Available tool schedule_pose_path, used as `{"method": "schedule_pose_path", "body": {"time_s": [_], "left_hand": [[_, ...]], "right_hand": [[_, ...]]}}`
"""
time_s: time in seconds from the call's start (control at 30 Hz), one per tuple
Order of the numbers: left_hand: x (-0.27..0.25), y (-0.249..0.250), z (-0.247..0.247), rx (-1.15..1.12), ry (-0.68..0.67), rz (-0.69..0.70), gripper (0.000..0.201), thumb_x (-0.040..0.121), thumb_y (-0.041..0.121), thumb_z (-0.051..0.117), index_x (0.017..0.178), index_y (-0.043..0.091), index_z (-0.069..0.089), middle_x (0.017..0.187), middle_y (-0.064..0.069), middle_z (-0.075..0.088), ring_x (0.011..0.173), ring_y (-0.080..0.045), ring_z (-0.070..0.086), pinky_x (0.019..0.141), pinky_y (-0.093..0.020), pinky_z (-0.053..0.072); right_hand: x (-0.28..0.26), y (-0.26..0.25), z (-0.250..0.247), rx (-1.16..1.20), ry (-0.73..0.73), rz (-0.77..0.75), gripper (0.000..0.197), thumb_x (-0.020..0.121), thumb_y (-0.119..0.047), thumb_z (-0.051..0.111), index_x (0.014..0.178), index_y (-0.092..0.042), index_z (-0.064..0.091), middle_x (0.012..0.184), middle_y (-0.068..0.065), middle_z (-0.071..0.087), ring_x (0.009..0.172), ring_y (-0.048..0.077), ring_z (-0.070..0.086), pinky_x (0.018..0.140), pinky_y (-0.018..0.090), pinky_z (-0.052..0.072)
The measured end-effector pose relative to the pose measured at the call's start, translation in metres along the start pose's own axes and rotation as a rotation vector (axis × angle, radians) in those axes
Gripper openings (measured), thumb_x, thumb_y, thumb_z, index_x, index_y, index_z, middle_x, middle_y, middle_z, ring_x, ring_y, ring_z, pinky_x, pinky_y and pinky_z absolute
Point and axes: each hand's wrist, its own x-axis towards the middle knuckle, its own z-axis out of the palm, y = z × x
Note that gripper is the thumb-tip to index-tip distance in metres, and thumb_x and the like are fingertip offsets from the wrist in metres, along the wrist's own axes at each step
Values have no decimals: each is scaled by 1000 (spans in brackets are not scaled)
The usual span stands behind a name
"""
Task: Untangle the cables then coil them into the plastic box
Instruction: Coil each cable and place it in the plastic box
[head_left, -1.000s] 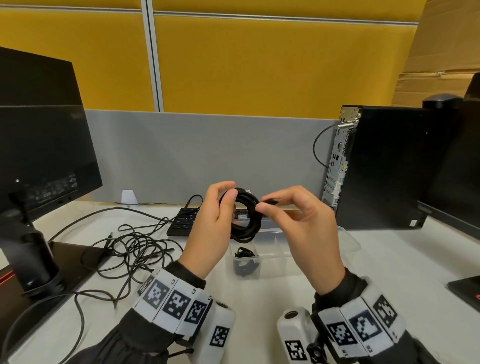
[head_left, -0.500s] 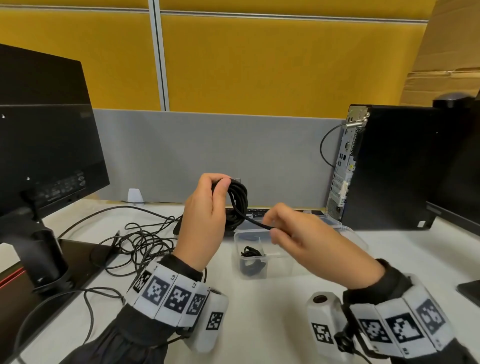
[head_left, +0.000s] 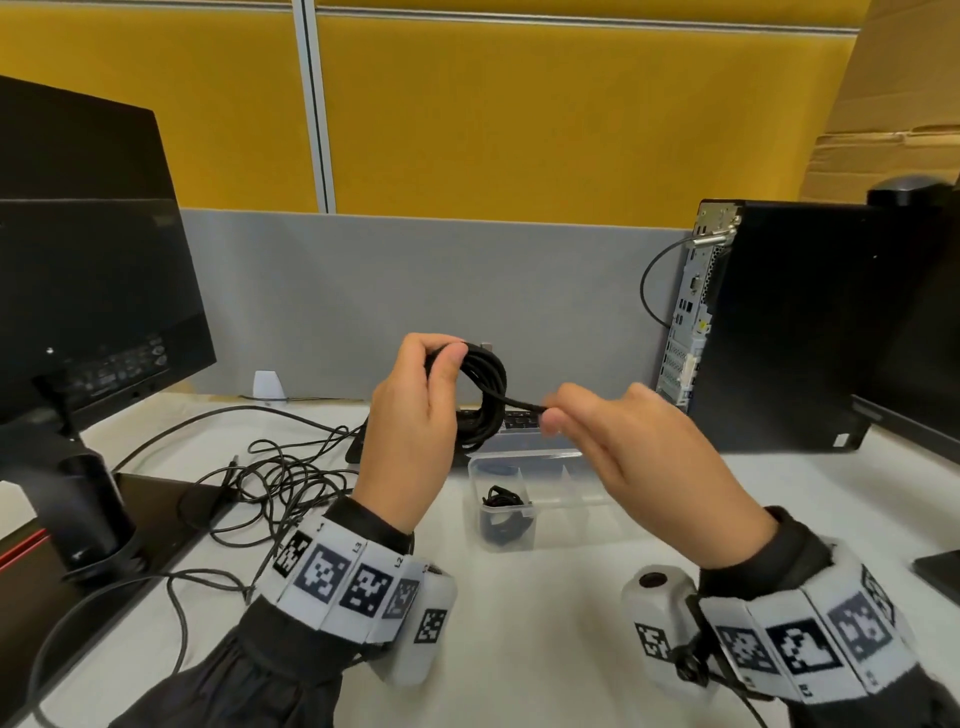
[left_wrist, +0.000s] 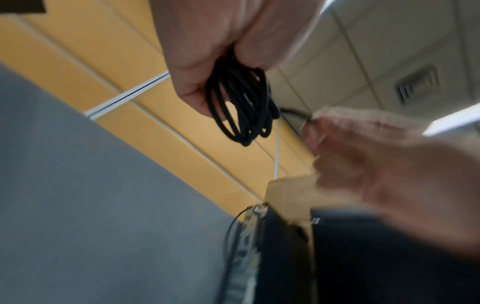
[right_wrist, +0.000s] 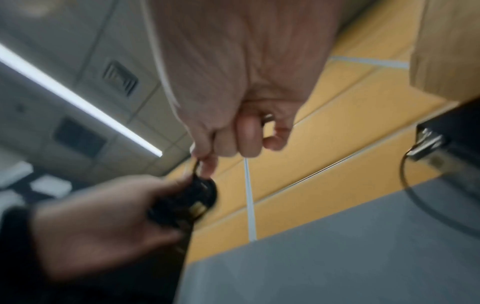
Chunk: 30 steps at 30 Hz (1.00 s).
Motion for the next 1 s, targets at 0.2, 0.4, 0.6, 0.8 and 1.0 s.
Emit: {"method": "schedule_pose_path", "body": {"time_s": [0.2, 0.4, 0.6, 0.8, 1.0], "left_hand": [[-2, 26, 4, -432, -13, -158, 22, 98, 27, 41, 86, 13, 53, 53, 13, 39, 52, -4, 35, 52, -36, 47], [-12, 19, 21, -520, -81, -246, 25, 99, 27, 36, 88, 11, 52, 59, 10, 42, 58, -7, 40, 65, -31, 37], [-17, 6, 27, -292, -93, -183, 28, 99, 32, 35, 91, 12, 54, 66, 18, 54, 65, -3, 50, 69, -26, 44], [-17, 0, 28, -327, -90, -292, 27, 100, 29, 35, 87, 15, 55, 76, 1, 55, 74, -13, 52, 74, -38, 46], [-17, -2, 27, -319, -93, -295, 26, 100, 27, 36, 84, 15, 52, 61, 7, 44, 56, -6, 42, 60, -28, 38]], "right_hand": [[0, 17, 32, -4, 299, 126, 25, 94, -21, 43, 100, -13, 66, 93, 4, 54, 85, 15, 38, 69, 31, 37], [5, -4, 41, 745, 336, 438, 23, 98, -13, 42, 92, -19, 62, 79, 5, 59, 69, 3, 56, 69, 11, 44], [3, -12, 43, 1519, 208, 717, 26, 99, -11, 39, 101, -1, 63, 89, 6, 70, 83, 14, 66, 74, 23, 54], [4, -10, 46, 1674, 108, 823, 24, 96, -13, 46, 106, -2, 64, 98, 12, 71, 90, 19, 68, 78, 28, 56], [3, -8, 36, 1565, 23, 791, 23, 91, -2, 51, 111, -12, 56, 88, 15, 71, 81, 21, 67, 76, 31, 55]]}}
